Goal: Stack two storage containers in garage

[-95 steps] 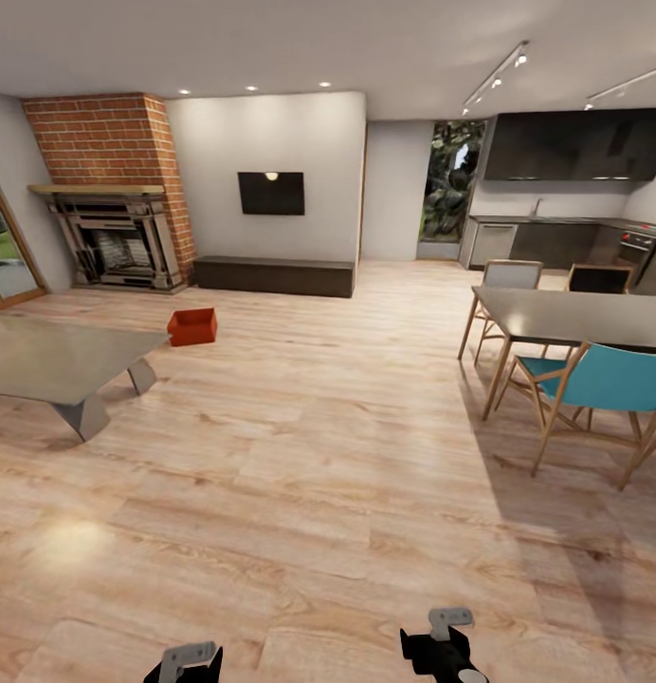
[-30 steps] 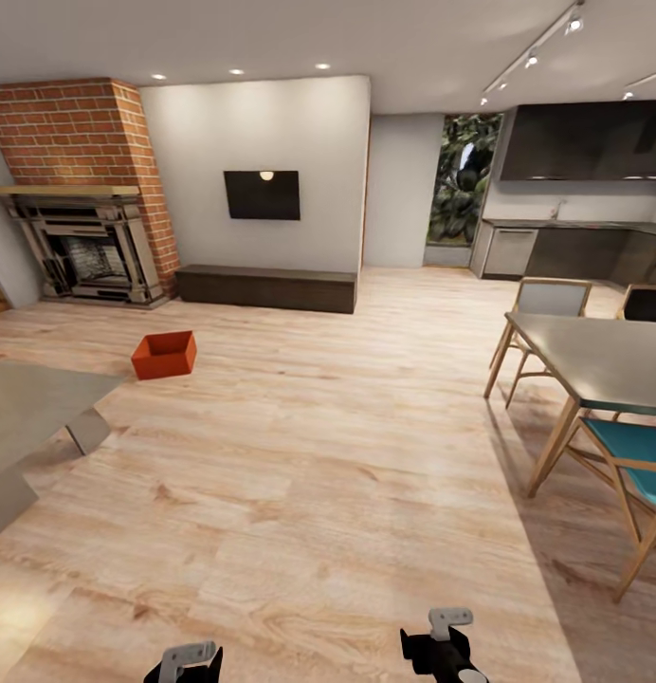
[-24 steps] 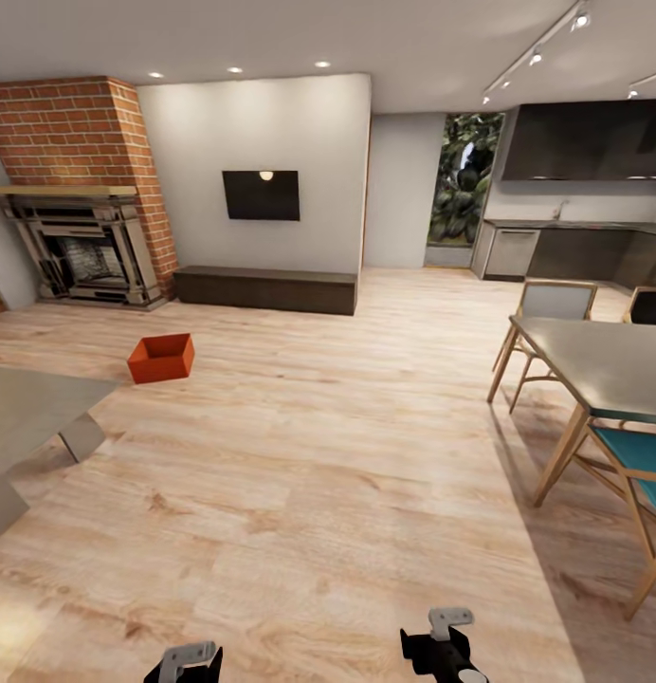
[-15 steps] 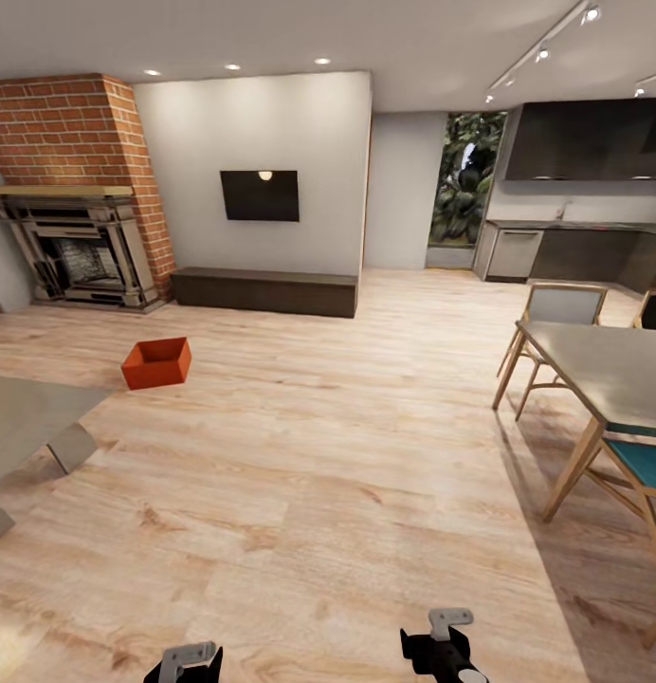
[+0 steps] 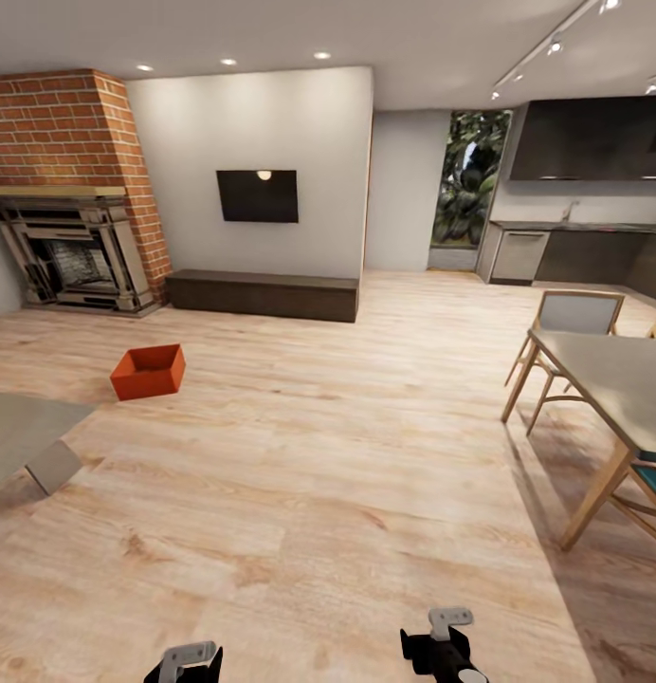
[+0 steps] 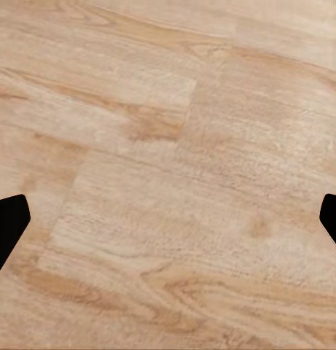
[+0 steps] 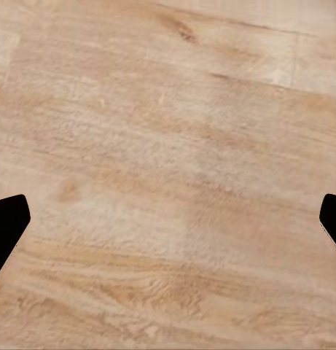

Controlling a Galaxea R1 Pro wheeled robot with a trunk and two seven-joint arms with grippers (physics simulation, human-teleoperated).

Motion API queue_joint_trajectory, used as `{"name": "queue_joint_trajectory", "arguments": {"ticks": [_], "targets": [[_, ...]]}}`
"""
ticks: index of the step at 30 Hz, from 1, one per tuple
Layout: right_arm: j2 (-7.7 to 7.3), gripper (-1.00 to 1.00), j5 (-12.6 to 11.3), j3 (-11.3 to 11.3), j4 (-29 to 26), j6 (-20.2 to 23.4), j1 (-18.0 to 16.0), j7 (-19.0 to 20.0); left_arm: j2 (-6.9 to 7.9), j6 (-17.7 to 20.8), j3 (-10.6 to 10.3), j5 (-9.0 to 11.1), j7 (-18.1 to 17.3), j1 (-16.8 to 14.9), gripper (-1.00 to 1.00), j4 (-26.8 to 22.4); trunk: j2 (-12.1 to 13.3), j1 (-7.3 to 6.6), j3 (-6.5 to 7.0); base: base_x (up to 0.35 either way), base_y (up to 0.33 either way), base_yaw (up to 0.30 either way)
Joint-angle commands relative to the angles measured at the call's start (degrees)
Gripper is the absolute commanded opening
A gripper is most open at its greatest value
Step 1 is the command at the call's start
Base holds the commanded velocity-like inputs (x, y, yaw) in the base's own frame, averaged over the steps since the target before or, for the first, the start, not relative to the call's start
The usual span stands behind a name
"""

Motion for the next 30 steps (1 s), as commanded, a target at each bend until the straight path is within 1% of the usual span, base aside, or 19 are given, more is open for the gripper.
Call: {"name": "queue_joint_trajectory", "arguments": {"ticks": [1,30], "targets": [[0.00,1.00,0.01,0.31,0.06,-0.15,-0.04,-0.30,-0.06,-0.14,0.49,-0.28,-0.46,-0.04,1.00,0.02,-0.03,0.04,-0.06,0.347,0.000,0.000],[0.00,1.00,0.01,0.31,0.06,-0.15,-0.04,-0.28,-0.06,-0.14,0.49,-0.28,-0.46,-0.04,1.00,0.04,-0.03,0.04,-0.06,0.347,0.000,0.000]]}}
